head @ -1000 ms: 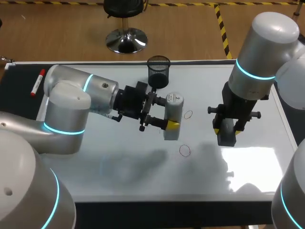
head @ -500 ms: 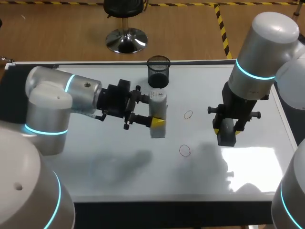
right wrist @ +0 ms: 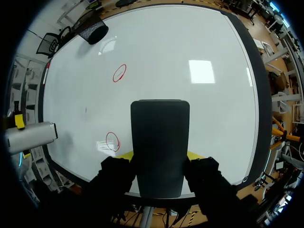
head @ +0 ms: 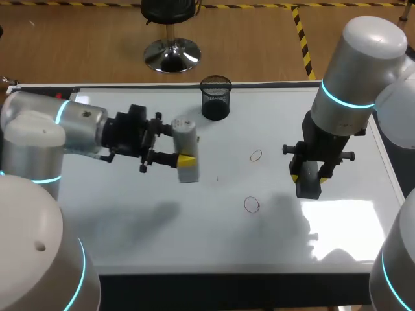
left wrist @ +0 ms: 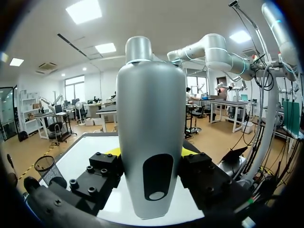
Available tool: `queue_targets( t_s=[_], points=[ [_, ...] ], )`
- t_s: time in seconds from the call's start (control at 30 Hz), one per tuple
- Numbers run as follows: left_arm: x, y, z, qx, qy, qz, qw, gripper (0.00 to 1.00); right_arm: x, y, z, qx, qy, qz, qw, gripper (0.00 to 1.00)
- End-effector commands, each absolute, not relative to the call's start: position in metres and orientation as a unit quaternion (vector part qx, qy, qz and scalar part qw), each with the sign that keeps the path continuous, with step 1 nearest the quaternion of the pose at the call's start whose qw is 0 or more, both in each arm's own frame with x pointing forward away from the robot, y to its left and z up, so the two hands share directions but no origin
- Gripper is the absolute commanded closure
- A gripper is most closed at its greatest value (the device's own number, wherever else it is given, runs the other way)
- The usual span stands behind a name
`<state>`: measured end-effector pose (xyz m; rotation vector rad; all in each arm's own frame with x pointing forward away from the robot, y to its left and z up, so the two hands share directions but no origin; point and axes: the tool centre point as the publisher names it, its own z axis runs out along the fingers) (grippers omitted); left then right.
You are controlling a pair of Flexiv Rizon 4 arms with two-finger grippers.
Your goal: Pick up the inspection probe, press it on each red-marked spot on the whiteboard one by one, put down the probe, pick up the eraser, and wipe off all the red marks.
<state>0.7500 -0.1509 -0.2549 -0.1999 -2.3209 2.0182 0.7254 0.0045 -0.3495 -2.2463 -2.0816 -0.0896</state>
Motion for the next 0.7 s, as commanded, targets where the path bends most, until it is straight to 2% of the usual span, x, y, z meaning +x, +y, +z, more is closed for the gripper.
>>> queue_targets(
  t_s=[0.03,0.7],
  points=[
    [0.746,-0.122,-0.251,-0.061,-0.754,0.654,0.024,1.00,0.725,0.004,-0.349,-0.732,-0.679,-0.030,0.040,1.00],
    [0.750,-0.058,-0.250,-0.038,-0.762,0.647,0.006,1.00,0.725,0.004,-0.349,-0.732,-0.679,-0.030,0.040,1.00]
  ],
)
